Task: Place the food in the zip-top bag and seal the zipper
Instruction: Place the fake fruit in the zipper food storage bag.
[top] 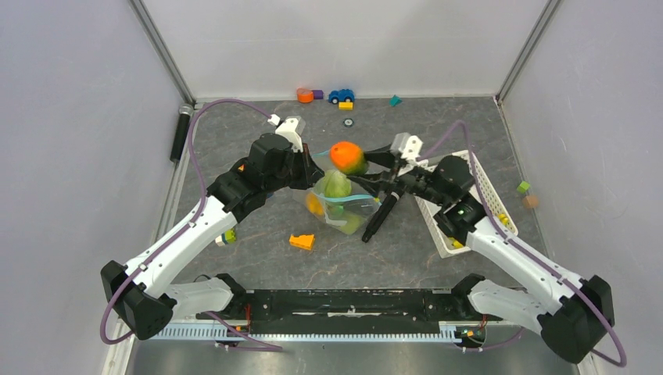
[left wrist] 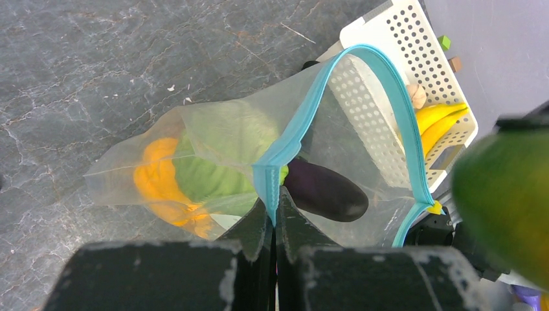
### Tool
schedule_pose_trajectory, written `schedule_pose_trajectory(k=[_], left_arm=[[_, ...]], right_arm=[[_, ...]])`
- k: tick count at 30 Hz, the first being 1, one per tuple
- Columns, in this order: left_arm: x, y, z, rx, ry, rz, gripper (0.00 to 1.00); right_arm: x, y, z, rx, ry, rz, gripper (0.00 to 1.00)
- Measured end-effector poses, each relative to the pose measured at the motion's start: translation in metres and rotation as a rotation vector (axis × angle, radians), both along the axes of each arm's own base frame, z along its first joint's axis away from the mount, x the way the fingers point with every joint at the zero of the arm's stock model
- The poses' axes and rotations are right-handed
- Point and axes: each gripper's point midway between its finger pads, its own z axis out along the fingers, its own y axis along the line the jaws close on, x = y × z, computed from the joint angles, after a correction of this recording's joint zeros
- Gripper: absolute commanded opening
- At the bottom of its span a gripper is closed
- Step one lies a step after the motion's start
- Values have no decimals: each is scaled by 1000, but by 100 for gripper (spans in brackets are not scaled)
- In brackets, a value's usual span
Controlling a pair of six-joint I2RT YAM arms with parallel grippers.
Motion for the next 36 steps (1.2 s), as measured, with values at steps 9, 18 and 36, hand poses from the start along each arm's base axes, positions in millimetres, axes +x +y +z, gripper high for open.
schedule_pose_trajectory(k=[9, 18, 36], left_arm=[[1, 4, -4, 17, 2, 9, 4], [6, 12, -8, 36, 2, 44, 4], [2, 6, -7, 29, 3, 20, 4]], right_arm=[[-26, 64, -29, -134, 0, 126, 15], [-10, 68, -44, -211, 27, 51, 21], [22, 23, -109, -450, 188, -235, 43]])
